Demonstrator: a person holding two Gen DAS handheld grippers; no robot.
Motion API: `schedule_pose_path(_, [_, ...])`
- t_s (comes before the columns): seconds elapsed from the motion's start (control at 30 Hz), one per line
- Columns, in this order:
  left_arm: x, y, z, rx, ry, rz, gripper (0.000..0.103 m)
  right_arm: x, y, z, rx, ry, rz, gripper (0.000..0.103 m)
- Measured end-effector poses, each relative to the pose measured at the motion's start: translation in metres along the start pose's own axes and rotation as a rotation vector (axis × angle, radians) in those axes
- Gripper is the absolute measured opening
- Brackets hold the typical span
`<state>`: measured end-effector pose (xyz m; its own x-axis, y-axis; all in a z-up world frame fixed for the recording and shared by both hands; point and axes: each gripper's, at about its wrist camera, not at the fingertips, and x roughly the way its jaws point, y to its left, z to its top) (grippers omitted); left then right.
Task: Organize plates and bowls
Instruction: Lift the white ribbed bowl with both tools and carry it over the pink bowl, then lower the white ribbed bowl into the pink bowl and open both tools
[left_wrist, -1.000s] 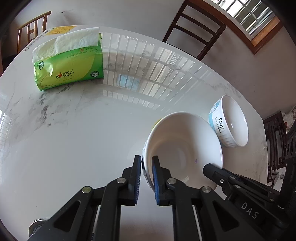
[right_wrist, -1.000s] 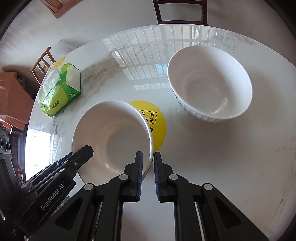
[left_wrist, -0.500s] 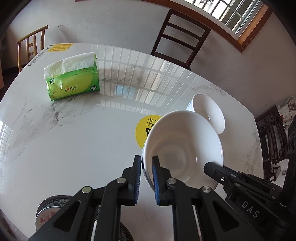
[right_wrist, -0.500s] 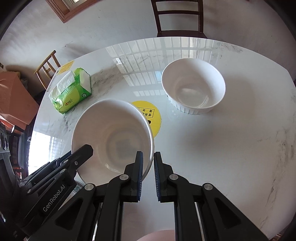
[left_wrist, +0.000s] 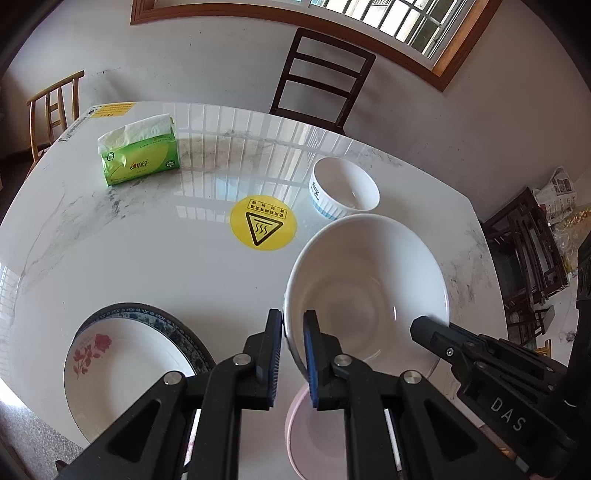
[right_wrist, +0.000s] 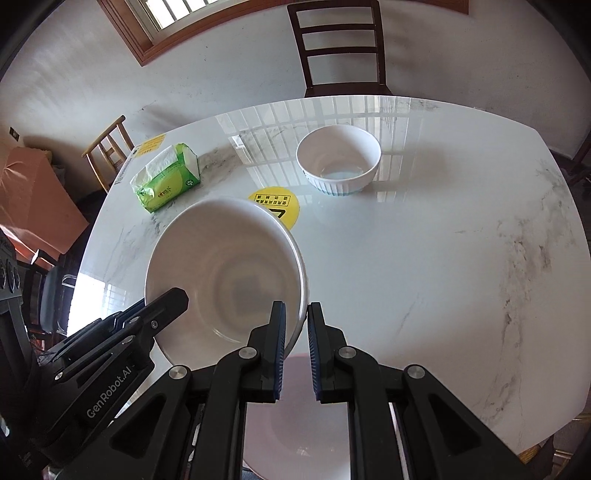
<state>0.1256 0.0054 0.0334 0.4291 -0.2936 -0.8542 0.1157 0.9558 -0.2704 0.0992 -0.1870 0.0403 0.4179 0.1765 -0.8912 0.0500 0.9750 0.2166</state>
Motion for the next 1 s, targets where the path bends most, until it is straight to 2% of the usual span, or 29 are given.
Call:
schedule_pose_path(0.2, [-0.002, -0.021, -0.040, 0.043, 0.032, 0.002, 0.012, -0.020, -0.019, -0.043, 0.017, -0.011, -0.021, 0.012])
schedule_pose_path(0.47, [0.012, -0.030, -0.078, 0.069, 0.090, 0.030, 0.012, -0.008, -0.038, -0.084, 0.045, 0.038, -0.010, 0.013])
schedule_pose_path(0.7, [0.030, -0.036, -0.093, 0.087, 0.137, 0.052, 0.012, 0.005, -0.049, -0.098, 0.065, 0.069, -0.011, 0.013])
schedule_pose_path(1.0, [0.043, -0.035, -0.095, 0.100, 0.158, 0.079, 0.012, 0.021, -0.054, -0.102, 0.071, 0.108, -0.005, 0.014])
